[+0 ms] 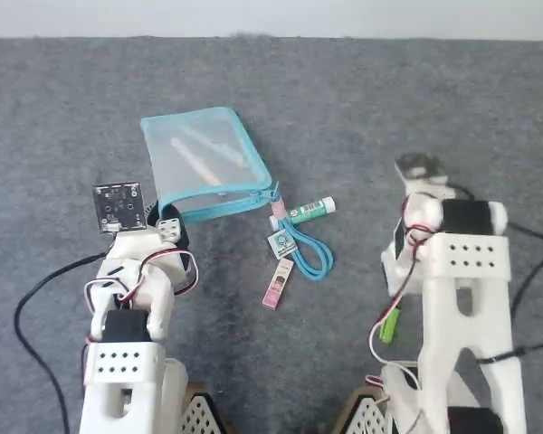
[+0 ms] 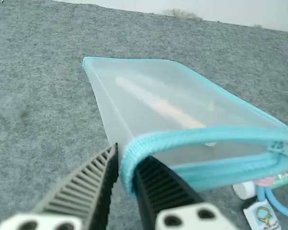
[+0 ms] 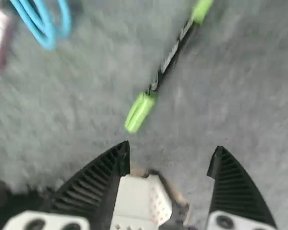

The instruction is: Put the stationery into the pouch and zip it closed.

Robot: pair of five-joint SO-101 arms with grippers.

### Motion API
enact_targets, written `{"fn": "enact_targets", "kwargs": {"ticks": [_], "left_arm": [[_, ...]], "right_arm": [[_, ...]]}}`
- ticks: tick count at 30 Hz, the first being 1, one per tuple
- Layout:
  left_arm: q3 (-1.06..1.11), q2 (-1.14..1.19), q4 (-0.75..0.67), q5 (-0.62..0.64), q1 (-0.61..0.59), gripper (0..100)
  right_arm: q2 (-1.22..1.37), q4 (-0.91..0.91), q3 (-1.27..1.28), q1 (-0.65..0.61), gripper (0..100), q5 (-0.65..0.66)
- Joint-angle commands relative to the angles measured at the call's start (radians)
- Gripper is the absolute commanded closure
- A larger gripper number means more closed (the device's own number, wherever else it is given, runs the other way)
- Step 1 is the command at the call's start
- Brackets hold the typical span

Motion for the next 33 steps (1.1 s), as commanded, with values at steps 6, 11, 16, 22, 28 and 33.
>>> {"fn": "enact_targets", "kwargs": {"ticks": [6,11,16,22,28,33], "left_arm": [[-0.025,-0.003,-0.037,-0.009,0.002,99],[-0.025,-0.003,-0.037,-0.011,0.002,99],[-0.025,-0.003,-0.037,-0.011,0.003,99],[-0.025,-0.003,-0.037,-0.011,0.006,99],[-0.025,-0.003,-0.037,-0.011,0.006,99],[-0.025,-0.003,-0.037,-0.011,0.008,99]], "right_arm": [[0.229,-0.2,0.057,0.042,72.9,-0.023],[0.386,-0.332,0.054,0.039,72.9,-0.026],[0.515,-0.423,0.057,0.041,73.2,-0.026],[0.631,-0.443,0.048,0.044,75.7,-0.023],[0.659,-0.479,-0.012,0.042,90.7,-0.023],[0.67,-0.478,-0.198,0.042,97.1,-0.014]]}}
